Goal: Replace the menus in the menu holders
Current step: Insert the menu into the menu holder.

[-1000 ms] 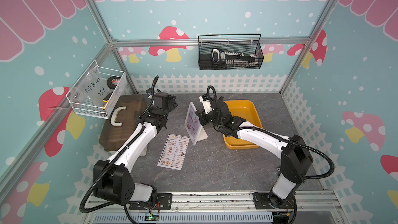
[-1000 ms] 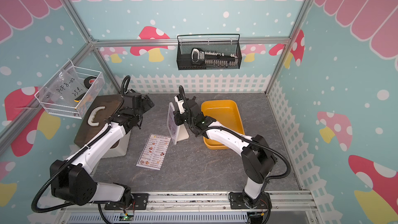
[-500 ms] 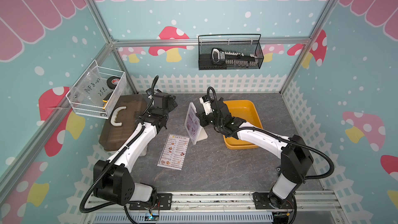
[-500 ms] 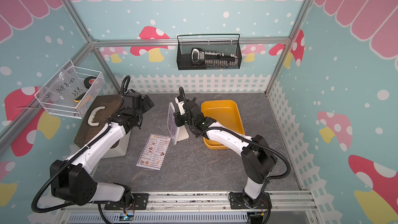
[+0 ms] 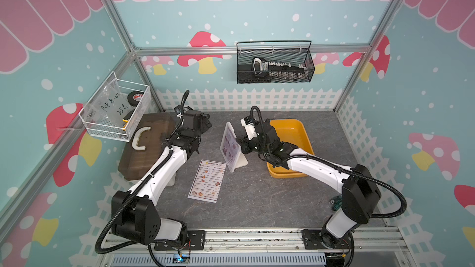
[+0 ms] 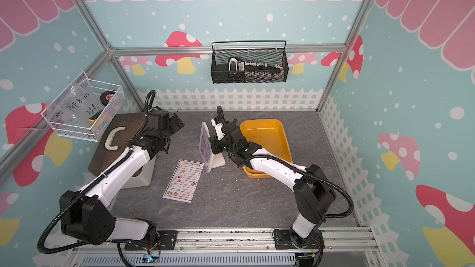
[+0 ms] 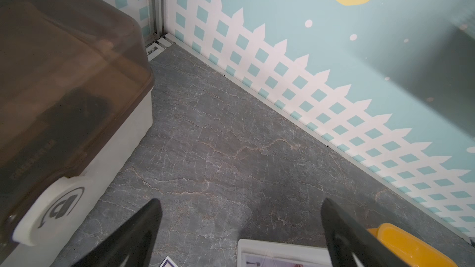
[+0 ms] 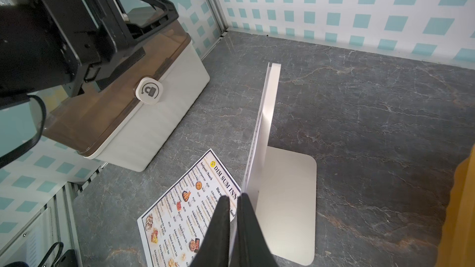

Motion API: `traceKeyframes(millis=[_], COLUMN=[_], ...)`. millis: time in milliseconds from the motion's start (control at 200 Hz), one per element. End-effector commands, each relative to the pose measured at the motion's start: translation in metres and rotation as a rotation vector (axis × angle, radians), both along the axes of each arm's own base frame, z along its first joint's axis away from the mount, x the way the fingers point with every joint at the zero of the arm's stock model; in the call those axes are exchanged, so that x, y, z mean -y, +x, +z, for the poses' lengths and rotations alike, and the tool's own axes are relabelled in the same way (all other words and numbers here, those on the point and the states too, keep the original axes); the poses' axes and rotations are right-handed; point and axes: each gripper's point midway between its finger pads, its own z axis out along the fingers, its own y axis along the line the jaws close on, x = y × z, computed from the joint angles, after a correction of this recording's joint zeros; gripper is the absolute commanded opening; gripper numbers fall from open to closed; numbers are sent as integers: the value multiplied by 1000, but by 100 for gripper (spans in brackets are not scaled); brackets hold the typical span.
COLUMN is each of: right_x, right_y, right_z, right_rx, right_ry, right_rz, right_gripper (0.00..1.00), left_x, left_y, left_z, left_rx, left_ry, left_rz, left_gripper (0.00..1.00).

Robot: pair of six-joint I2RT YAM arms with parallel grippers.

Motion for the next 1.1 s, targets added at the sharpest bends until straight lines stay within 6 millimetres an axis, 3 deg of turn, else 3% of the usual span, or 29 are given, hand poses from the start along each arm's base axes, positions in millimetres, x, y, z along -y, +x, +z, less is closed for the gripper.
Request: traceKeyframes(millis=[0, 320, 1096], right_x=[4, 13, 5], right_y=[-7, -12, -22], right_z=[-5, 28, -15], right_rx=[-28, 40, -65], right_ry=[5, 27, -7], right_rz=[7, -1, 53], right_gripper=[11, 12, 10], left_x=[-3, 0, -1], left_y=[-4, 1, 1], left_z=[10, 13, 14], left_rx=[24, 28, 28], left_ry=[4, 0, 9], left_rz=[13, 7, 9], left_gripper=[97, 97, 97])
